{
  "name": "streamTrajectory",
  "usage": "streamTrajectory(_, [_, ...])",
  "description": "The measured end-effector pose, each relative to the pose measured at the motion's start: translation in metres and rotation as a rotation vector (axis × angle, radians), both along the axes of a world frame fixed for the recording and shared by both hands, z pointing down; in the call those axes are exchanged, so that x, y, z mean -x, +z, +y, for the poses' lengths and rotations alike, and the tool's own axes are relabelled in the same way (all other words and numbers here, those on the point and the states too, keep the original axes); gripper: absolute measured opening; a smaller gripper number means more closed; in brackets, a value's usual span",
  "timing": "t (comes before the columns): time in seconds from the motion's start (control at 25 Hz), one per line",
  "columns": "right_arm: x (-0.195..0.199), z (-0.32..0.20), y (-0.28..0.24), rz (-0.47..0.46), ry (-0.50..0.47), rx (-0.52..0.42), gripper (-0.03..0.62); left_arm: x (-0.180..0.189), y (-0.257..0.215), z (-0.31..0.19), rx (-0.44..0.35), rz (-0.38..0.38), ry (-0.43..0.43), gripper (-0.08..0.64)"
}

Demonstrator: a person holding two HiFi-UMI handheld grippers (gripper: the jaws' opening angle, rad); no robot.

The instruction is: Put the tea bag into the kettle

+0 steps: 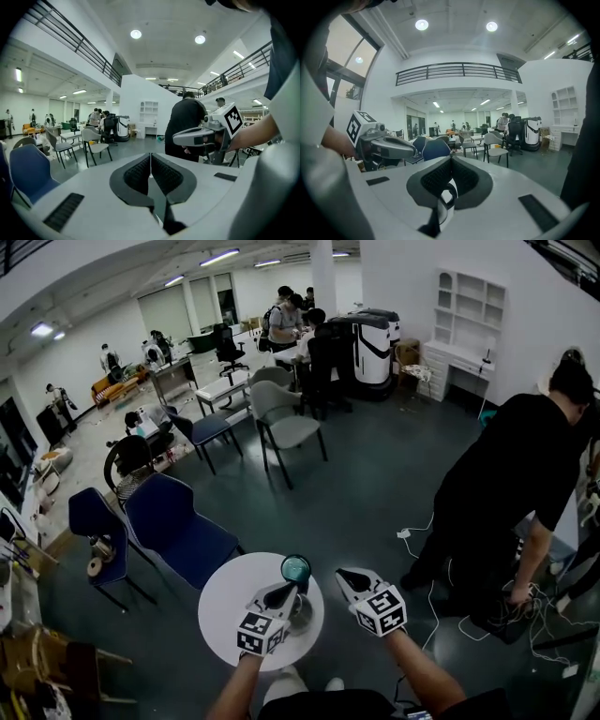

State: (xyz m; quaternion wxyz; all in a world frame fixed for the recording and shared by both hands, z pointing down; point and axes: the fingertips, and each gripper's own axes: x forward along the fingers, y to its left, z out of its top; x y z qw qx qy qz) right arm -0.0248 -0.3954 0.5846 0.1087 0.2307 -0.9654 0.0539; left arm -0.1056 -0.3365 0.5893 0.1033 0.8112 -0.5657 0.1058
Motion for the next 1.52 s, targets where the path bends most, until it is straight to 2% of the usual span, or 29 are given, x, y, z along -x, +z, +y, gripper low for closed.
streamTrajectory(0.32, [0.014,-0.002,-0.012,-0.029,-0.040,-0.015,0.017,0.013,-0.026,0.002,-0.068,0.027,-0.050,0.020])
streamTrajectory(0.72, [0.023,-0.004,-0.029,-0.018,-0.033,-0.041,0.017,0.020,-0.058,-0.006,-0.130,0.057,-0.025,0.018])
streamTrajectory(1.16, [0.057,0.052,-0.054,-0.011,-0.046,-0.085,0.017,0.046,-0.070,0.041,-0.131,0.069,-0.008,0.018])
streamTrajectory(1.52, [0.065,0.108,-0.064,-0.017,-0.025,-0.104,0.017,0.051,-0.076,0.092,-0.134,0.064,0.020,0.018])
